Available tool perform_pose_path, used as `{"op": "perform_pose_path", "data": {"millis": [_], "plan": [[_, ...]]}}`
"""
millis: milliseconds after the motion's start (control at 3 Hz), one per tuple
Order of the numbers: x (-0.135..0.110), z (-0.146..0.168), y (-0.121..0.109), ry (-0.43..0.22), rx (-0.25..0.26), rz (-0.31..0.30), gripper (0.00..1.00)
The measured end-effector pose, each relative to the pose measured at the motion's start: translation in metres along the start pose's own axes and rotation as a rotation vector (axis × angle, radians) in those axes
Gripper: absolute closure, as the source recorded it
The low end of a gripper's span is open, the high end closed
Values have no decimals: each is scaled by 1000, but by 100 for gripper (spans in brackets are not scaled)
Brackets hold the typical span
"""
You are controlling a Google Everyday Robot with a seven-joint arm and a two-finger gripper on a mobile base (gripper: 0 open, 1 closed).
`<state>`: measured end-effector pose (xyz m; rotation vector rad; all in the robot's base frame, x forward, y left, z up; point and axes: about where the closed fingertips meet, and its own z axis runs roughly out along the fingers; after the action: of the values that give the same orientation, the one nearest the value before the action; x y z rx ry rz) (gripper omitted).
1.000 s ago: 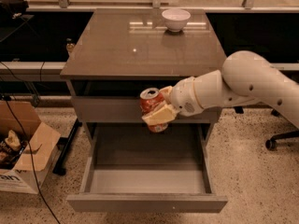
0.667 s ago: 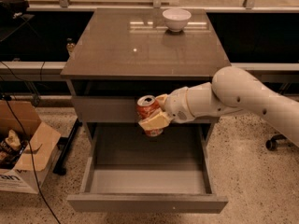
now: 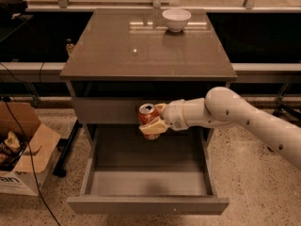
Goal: Place coke can into middle drawer
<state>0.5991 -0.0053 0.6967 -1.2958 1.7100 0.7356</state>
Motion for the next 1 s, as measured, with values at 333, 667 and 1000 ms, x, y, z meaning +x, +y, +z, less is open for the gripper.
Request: {"op": "perform_pose_path", "data": {"millis": [333, 667, 1000], "plan": [[11, 7, -1, -8, -9, 9, 100], [23, 16, 1, -28, -13, 37, 100], [46, 35, 4, -75, -25, 80, 100]]}}
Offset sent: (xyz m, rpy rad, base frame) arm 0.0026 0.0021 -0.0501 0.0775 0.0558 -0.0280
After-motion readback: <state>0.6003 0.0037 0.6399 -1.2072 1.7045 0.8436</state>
